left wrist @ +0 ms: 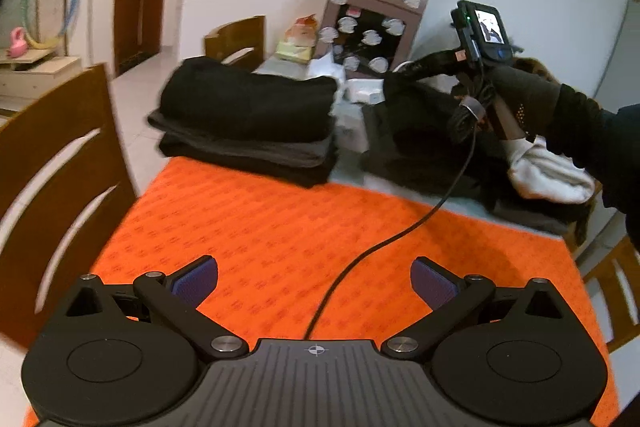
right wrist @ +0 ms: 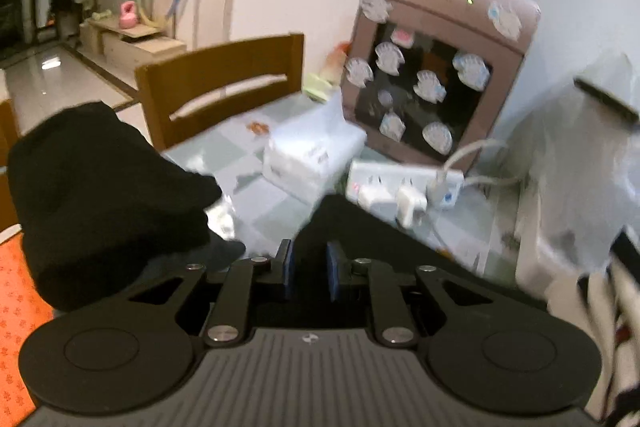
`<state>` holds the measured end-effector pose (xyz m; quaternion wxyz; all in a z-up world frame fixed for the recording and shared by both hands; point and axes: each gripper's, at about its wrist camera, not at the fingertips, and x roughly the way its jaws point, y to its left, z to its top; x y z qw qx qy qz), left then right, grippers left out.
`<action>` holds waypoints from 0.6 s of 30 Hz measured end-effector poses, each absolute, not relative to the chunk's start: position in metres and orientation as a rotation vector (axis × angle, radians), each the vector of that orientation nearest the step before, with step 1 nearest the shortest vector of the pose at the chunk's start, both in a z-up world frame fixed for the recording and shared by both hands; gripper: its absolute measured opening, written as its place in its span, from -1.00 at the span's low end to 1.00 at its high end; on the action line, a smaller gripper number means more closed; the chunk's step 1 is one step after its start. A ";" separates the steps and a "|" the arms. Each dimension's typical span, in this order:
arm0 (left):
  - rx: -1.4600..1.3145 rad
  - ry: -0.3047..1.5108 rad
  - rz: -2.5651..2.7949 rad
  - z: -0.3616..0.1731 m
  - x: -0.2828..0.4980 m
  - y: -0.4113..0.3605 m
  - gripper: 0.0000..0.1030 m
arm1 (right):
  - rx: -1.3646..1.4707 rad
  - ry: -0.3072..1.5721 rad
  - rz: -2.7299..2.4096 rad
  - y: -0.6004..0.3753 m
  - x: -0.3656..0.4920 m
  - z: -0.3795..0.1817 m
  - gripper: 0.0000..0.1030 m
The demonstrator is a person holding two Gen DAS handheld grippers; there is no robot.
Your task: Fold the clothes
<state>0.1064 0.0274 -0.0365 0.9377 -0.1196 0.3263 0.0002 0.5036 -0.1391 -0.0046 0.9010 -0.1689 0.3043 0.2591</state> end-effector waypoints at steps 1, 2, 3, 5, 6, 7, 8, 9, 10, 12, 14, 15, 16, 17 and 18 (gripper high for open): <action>-0.244 0.651 -0.018 -0.037 0.116 0.025 0.95 | -0.359 0.637 0.568 -0.140 0.505 0.000 -0.45; -0.231 0.633 -0.034 -0.038 0.129 0.020 0.87 | -0.368 0.652 0.603 -0.141 0.507 0.004 -0.28; -0.208 0.615 -0.053 -0.040 0.143 0.014 0.83 | -0.384 0.663 0.635 -0.142 0.509 0.007 -0.19; -0.162 0.577 -0.087 -0.043 0.171 0.005 0.59 | -0.438 0.671 0.678 -0.141 0.511 0.011 0.15; -0.138 0.555 -0.107 -0.045 0.186 0.000 0.52 | -0.465 0.675 0.700 -0.141 0.513 0.012 0.21; -0.123 0.544 -0.122 -0.047 0.203 -0.004 0.33 | -0.492 0.679 0.721 -0.141 0.514 0.014 0.35; -0.113 0.537 -0.139 -0.050 0.218 -0.008 0.11 | -0.519 0.682 0.742 -0.141 0.515 0.016 0.46; -0.108 0.536 -0.160 -0.053 0.234 -0.011 -0.01 | -0.546 0.686 0.764 -0.141 0.516 0.018 0.51; -0.107 0.539 -0.187 -0.057 0.254 -0.015 -0.17 | -0.573 0.689 0.785 -0.141 0.517 0.019 0.59; -0.092 0.538 -0.220 -0.063 0.282 -0.022 -0.30 | -0.635 0.693 0.820 -0.137 0.517 0.019 0.66; -0.065 0.532 -0.246 -0.067 0.307 -0.030 -0.32 | -0.681 0.690 0.842 -0.132 0.517 0.016 0.68; -0.052 0.533 -0.255 -0.069 0.316 -0.034 -0.32 | -0.698 0.687 0.851 -0.130 0.517 0.014 0.68; -0.037 0.542 -0.264 -0.072 0.326 -0.039 -0.31 | -0.714 0.686 0.859 -0.128 0.517 0.012 0.71; -0.020 0.556 -0.270 -0.076 0.336 -0.044 -0.29 | -0.726 0.688 0.864 -0.126 0.518 0.010 0.73; -0.001 0.560 -0.268 -0.080 0.344 -0.048 -0.27 | -0.738 0.691 0.870 -0.124 0.519 0.007 0.73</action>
